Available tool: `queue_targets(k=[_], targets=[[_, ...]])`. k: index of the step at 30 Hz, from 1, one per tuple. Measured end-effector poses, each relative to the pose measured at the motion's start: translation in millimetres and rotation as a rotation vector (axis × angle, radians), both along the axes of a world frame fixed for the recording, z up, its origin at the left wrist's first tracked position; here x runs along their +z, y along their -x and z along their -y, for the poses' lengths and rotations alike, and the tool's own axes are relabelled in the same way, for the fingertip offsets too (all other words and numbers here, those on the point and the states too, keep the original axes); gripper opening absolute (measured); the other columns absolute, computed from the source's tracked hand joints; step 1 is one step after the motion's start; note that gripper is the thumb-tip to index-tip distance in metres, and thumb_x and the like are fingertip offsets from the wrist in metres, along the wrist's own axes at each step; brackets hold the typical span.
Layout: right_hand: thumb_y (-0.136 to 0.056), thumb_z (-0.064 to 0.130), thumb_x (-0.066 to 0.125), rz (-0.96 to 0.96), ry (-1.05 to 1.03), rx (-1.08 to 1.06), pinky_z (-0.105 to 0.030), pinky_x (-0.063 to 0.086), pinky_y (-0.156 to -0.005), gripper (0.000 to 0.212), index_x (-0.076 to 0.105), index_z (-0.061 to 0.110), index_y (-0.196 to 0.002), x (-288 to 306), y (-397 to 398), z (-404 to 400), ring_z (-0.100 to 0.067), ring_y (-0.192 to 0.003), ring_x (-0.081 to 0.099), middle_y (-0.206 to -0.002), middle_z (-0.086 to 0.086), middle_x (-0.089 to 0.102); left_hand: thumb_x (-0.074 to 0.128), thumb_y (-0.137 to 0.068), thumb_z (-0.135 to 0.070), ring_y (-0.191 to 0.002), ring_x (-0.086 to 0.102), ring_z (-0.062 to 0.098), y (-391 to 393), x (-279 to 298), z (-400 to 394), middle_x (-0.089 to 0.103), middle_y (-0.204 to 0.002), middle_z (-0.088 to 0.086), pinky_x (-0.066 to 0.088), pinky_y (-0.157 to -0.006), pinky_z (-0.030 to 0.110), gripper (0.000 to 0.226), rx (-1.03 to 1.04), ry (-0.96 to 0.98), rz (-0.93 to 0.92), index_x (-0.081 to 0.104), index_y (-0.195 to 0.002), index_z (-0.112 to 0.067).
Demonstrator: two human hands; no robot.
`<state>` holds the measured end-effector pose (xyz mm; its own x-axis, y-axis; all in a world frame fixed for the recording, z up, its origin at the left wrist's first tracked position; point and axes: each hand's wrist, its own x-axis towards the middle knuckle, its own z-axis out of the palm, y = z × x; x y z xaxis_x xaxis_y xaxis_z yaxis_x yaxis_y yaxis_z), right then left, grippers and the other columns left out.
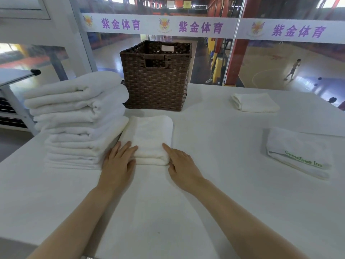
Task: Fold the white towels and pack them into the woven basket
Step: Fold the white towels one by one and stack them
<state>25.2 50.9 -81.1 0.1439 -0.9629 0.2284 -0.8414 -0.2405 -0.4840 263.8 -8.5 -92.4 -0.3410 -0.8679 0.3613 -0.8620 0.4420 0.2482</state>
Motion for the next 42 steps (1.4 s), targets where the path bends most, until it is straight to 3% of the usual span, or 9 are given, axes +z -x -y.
queue_targets(k=[4,7,10,20,24,27,34,39,42], targets=[[-0.095,0.012,0.045,0.187,-0.043,-0.117,-0.028,0.034,-0.107,0.061,0.026,0.024,-0.152,9.9,16.3,-15.5,-0.017,-0.126,0.045,-0.141,0.001,0.048,0.038,-0.086,-0.029,-0.143,0.030,0.030,13.8,10.7,-11.9,0.045,-0.149,0.006,0.024,-0.116,0.049,0.054,-0.015,0.001,-0.041,0.052,-0.136,-0.016],[-0.093,0.011,0.047,0.191,-0.001,-0.198,-0.032,0.035,-0.108,0.055,0.036,0.025,-0.146,8.1,44.3,-31.5,-0.015,-0.126,0.046,-0.136,0.002,0.051,0.041,-0.084,-0.021,-0.142,0.031,0.027,34.0,20.8,-23.9,0.046,-0.147,0.005,0.017,-0.118,0.035,0.054,-0.168,0.084,-0.037,0.051,-0.136,-0.014],[-0.092,0.009,0.048,0.181,0.051,-0.310,-0.034,0.036,-0.107,0.050,0.043,0.023,-0.140,7.2,82.0,-50.2,-0.014,-0.122,0.048,-0.131,0.005,0.055,0.046,-0.083,-0.012,-0.142,0.033,0.025,67.8,25.3,-36.8,0.048,-0.145,0.004,0.022,-0.118,0.037,0.053,-0.358,0.138,0.052,0.053,-0.135,-0.014],[-0.073,-0.002,0.061,-0.198,0.190,-0.830,-0.048,0.033,-0.107,0.058,0.056,0.010,-0.130,0.4,237.8,-109.2,-0.040,-0.128,0.042,-0.140,-0.015,0.048,0.024,-0.090,-0.038,-0.138,0.039,0.019,194.3,11.5,-62.3,0.045,-0.149,0.000,0.020,-0.114,0.025,0.060,-0.652,-0.124,0.136,0.049,-0.141,-0.020],[-0.088,0.025,0.051,-0.288,0.009,-0.963,-0.047,0.018,-0.117,0.060,0.038,0.017,-0.147,7.5,290.5,-121.5,-0.037,-0.141,0.027,-0.156,-0.015,0.031,0.031,-0.090,-0.037,-0.131,0.047,0.021,227.2,7.6,-64.4,0.052,-0.142,0.001,0.035,-0.110,0.034,0.051,-0.698,-0.110,0.131,0.057,-0.131,-0.020],[-0.096,0.041,0.043,-0.281,-0.145,-0.928,-0.042,0.017,-0.118,0.057,0.036,0.023,-0.149,3.4,305.0,-121.9,-0.031,-0.143,0.025,-0.157,-0.008,0.031,0.033,-0.088,-0.036,-0.127,0.049,0.018,241.3,9.0,-69.4,0.056,-0.136,-0.001,0.037,-0.107,0.032,0.047,-0.700,-0.121,0.094,0.061,-0.122,-0.020],[-0.083,0.055,0.036,-0.202,0.051,-0.764,-0.041,0.038,-0.100,0.055,0.064,0.029,-0.122,1.8,255.5,-138.0,-0.026,-0.123,0.051,-0.131,0.004,0.060,0.046,-0.094,-0.030,-0.117,0.053,0.016,255.2,13.8,-64.3,0.062,-0.123,-0.008,0.041,-0.098,0.032,0.033,-0.587,-0.232,-0.079,0.060,-0.123,-0.020],[-0.087,0.058,0.038,-0.254,0.039,-0.675,-0.038,0.040,-0.088,0.046,0.063,0.040,-0.120,1.3,214.7,-152.6,-0.017,-0.114,0.051,-0.128,0.015,0.058,0.026,-0.089,-0.057,-0.087,0.049,0.021,266.9,19.1,-68.6,0.045,-0.074,-0.013,0.040,-0.075,0.036,0.038,-0.437,-0.275,-0.135,0.039,-0.070,-0.027],[-0.088,0.061,0.036,-0.257,0.017,-0.600,-0.034,0.038,-0.085,0.044,0.061,0.042,-0.120,5.5,203.4,-157.1,-0.016,-0.109,0.049,-0.127,0.019,0.056,0.027,-0.088,-0.058,-0.079,0.048,0.018,271.8,23.2,-72.9,0.048,-0.071,-0.010,0.035,-0.068,0.034,0.042,-0.410,-0.327,-0.176,0.041,-0.068,-0.024]])
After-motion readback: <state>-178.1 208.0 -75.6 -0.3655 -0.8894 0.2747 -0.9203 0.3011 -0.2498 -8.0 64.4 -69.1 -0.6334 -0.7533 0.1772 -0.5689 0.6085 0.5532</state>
